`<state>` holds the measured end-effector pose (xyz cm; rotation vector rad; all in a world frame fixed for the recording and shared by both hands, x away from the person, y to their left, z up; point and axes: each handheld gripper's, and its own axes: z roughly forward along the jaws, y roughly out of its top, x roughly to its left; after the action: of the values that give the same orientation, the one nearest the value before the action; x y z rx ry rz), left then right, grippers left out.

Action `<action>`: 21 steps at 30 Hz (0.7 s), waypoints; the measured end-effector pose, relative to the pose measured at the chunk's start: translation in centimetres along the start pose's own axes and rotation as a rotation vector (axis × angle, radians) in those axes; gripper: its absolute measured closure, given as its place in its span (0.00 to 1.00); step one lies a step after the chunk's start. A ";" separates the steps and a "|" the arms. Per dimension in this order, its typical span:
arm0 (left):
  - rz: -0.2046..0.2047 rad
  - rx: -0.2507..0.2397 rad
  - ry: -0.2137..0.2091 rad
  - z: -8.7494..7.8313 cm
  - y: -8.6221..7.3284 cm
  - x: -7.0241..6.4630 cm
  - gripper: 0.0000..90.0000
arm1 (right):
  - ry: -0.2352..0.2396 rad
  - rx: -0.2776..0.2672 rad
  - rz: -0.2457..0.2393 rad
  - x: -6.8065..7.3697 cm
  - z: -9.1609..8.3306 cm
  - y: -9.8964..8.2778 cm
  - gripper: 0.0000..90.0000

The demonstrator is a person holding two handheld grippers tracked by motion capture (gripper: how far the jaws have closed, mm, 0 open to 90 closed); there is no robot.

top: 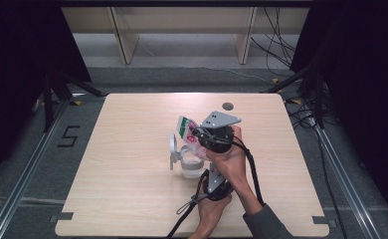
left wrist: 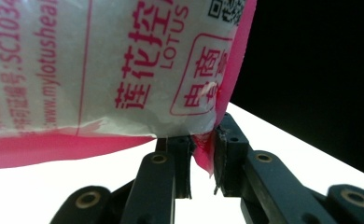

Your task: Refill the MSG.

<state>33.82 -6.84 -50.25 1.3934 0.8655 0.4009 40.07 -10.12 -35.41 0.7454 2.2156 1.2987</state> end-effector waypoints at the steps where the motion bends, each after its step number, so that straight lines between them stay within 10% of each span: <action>1: -0.002 0.001 0.000 0.0 0.0 0.0 0.87 | 0.009 0.006 -0.003 0.0 0.0 0.0 1.00; 21: 0.005 -0.005 -0.009 -0.1 0.1 -0.1 0.87 | 0.007 0.010 -0.013 0.0 0.1 0.2 1.00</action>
<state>33.76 -6.82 -50.14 1.3923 0.8535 0.3994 40.15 -9.94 -35.28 0.7304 2.2299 1.2869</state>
